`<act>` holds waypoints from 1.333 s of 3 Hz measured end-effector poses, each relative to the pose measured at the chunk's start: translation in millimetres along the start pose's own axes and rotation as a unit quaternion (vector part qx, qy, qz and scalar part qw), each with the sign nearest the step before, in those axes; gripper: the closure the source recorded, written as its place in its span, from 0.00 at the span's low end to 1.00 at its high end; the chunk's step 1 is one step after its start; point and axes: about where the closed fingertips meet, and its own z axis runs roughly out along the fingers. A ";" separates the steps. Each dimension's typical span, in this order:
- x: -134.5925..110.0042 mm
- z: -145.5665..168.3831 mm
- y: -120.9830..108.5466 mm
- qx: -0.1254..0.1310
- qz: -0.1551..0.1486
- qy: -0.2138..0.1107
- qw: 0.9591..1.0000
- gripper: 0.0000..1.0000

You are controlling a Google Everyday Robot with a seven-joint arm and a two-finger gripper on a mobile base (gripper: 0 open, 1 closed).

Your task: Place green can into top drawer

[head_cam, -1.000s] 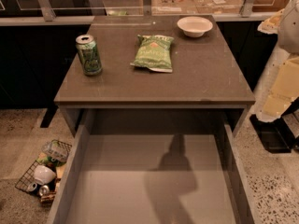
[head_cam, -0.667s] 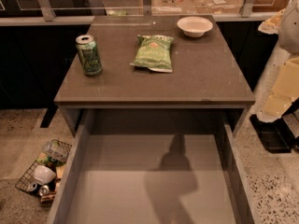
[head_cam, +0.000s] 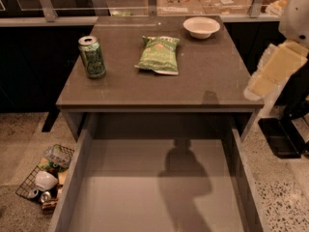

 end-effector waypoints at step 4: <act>-173.3 102.3 -81.8 0.018 0.059 -0.450 0.891 0.00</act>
Offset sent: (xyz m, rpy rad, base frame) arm 0.1923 0.1143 0.0766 0.7859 -0.5620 0.2717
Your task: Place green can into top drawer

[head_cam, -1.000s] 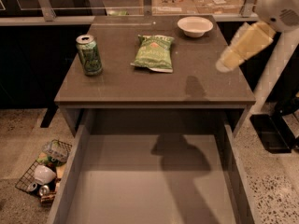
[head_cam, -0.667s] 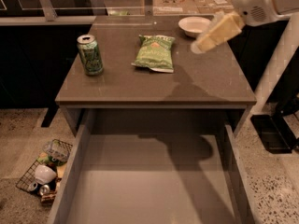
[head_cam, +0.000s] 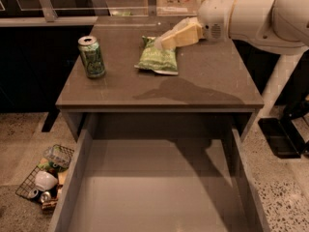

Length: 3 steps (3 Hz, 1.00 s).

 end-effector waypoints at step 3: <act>31.9 32.2 38.7 -0.006 0.071 0.007 0.997 0.00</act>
Offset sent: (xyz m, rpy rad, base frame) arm -0.0036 0.0171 -0.0179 0.0605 0.0495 0.0170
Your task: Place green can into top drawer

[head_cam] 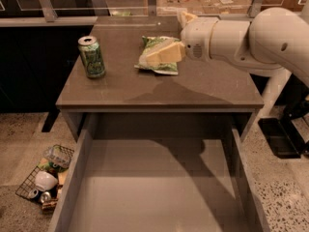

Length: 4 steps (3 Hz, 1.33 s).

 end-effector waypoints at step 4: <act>46.5 117.0 56.7 -0.043 0.075 -0.023 0.996 0.00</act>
Offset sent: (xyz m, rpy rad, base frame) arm 0.0091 0.0920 -0.0976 0.0968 0.1958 -0.0067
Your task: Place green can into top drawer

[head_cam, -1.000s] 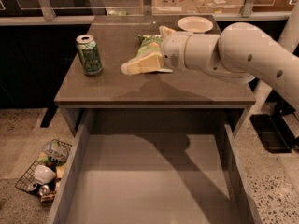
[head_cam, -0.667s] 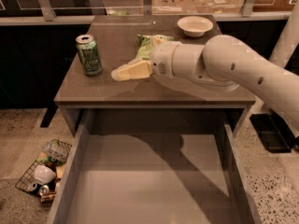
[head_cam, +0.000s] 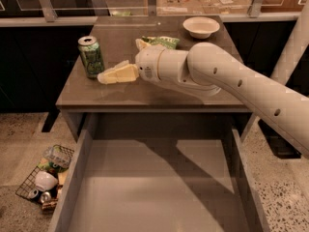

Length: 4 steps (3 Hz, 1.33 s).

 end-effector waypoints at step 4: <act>-8.6 80.9 -19.7 -0.032 -0.020 -0.017 0.999 0.00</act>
Offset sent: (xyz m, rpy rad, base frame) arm 0.0478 0.0436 -0.0159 -0.0677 -0.0141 0.0550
